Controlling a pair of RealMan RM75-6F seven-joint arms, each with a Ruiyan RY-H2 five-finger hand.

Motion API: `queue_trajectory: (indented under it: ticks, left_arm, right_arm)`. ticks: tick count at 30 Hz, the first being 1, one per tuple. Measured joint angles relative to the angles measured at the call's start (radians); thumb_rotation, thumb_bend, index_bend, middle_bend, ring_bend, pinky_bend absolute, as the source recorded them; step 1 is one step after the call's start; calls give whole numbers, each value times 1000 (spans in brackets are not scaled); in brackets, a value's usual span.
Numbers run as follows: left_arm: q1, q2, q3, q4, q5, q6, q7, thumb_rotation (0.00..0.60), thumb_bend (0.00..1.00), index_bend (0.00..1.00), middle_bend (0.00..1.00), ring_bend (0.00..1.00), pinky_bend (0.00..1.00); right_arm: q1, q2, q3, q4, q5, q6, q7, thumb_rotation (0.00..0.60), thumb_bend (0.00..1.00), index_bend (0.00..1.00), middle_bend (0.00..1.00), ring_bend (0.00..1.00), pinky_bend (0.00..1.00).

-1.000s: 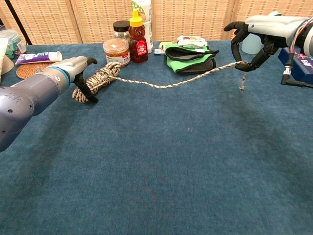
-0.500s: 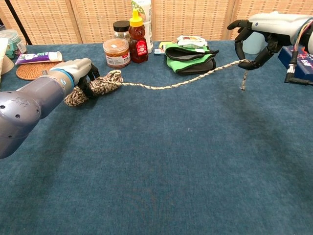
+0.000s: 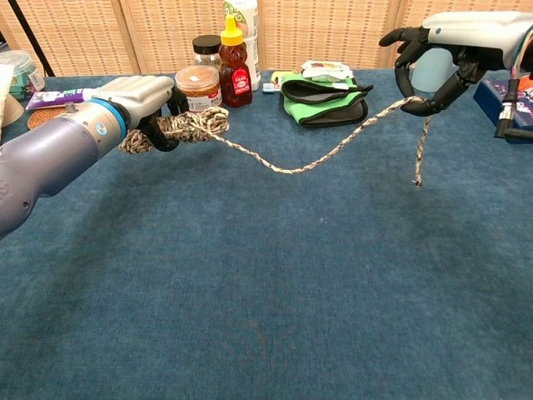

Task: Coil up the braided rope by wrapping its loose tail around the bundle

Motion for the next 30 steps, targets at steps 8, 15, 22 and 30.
queue_trajectory:
  ticks: [8,15,22,30]
  left_arm:
    - [-1,58,84,-67,182,29,-26,600,405,485,409,465,628]
    - [-31,24,76,-39,191,-1,-16,600,405,485,409,455,628]
    - [-51,-4,98,-24,216,-25,17,600,405,485,409,448,628]
    - [-56,22,137,-67,292,-51,-15,600,405,482,407,440,628]
  right_arm:
    - [14,66,48,-145,45,15,-17,600,443,654,0,0,0]
    - [53,123,102,-267,155,21,-53,600,446,660,0,0,0]
    - [119,170,163,-335,316,15,-79,600,453,669,0,0,0]
    - [262,209,237,-313,642,-28,-78,600,460,672,0,0,0]
